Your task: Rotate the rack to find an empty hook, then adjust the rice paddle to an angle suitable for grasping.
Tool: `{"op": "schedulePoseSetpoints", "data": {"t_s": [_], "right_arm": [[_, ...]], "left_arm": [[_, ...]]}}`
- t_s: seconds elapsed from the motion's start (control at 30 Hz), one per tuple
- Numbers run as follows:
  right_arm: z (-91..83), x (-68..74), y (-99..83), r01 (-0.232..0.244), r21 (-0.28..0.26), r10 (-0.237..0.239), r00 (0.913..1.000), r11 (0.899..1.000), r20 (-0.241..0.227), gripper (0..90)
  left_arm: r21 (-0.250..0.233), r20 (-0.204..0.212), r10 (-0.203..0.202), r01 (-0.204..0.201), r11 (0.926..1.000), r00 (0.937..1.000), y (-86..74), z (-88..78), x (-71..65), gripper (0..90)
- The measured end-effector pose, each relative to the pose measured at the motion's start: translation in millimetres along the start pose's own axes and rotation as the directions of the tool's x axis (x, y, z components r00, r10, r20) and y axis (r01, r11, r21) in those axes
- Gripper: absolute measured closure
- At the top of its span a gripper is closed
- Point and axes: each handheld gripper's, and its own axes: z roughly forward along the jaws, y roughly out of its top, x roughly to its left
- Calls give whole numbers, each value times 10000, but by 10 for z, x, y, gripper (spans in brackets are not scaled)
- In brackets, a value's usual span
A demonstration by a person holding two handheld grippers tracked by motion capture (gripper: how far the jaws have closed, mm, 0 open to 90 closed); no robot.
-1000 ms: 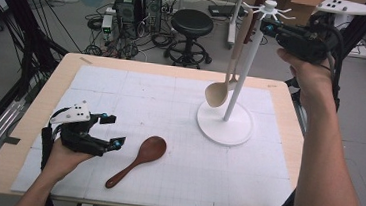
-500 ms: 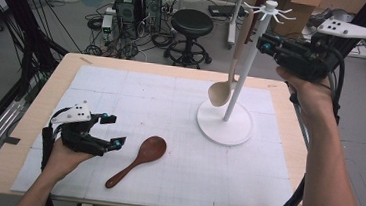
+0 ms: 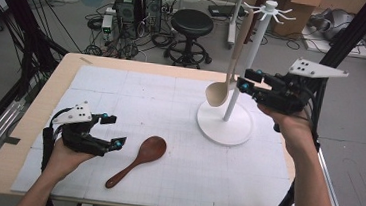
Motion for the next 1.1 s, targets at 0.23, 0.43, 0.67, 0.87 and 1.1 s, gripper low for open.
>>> {"op": "schedulePoseSetpoints", "data": {"t_s": [0.23, 0.43, 0.67, 0.87, 1.1], "right_arm": [[32, 20, -291, -312, 194, 313, 9995, 9993, -30, 496], [25, 53, -483, -381, 266, 380, 9993, 9989, 25, 465], [42, 118, -675, -428, 439, 427, 9991, 9981, 28, 421], [58, 163, -822, -519, 527, 519, 9987, 9973, 11, 399], [61, 201, -1036, -709, 676, 709, 9975, 9952, 23, 371]], "left_arm": [[7, -78, -48, 48, 10000, 10000, -17, -19, -8, 186], [84, -66, 0, 1, 10000, 10000, -22, -2, -11, 186], [121, -131, -14, 16, 9999, 9999, -48, -9, -13, 187], [215, -159, -111, 115, 9997, 9998, -104, 29, -9, 189], [409, -283, -104, 115, 9991, 9995, -157, 71, -18, 196]]}}
